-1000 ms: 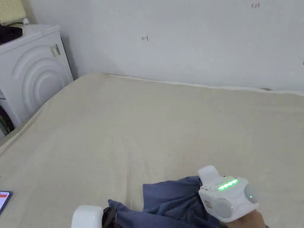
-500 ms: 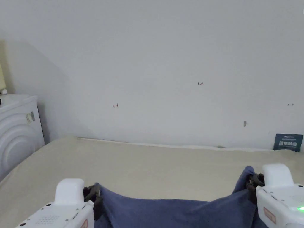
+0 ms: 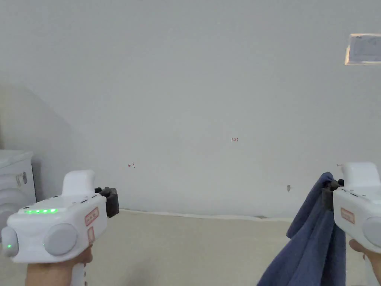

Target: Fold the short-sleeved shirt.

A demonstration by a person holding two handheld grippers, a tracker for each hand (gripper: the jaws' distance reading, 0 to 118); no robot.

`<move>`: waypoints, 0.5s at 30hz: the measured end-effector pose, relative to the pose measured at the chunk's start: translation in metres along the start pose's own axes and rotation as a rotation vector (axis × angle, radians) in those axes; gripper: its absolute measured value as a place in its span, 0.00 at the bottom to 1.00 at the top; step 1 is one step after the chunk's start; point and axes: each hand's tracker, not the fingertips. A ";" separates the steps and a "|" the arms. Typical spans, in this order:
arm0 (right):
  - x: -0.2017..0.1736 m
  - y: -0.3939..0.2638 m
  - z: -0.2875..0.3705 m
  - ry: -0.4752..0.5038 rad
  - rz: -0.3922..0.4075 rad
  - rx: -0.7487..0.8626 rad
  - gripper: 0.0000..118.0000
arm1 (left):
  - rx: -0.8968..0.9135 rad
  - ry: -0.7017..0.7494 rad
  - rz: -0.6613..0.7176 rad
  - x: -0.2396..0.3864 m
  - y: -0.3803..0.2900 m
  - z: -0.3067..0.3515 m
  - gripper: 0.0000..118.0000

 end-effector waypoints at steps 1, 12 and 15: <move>-0.003 -0.008 0.002 -0.003 0.010 0.006 0.02 | 0.006 0.001 0.006 0.002 -0.013 -0.001 0.06; -0.015 -0.086 0.067 -0.014 0.139 0.003 0.02 | -0.221 -0.161 0.012 0.043 -0.152 -0.039 0.06; -0.006 -0.136 0.095 -0.078 0.064 -0.035 0.02 | -0.285 -0.186 -0.020 0.057 -0.185 -0.058 0.06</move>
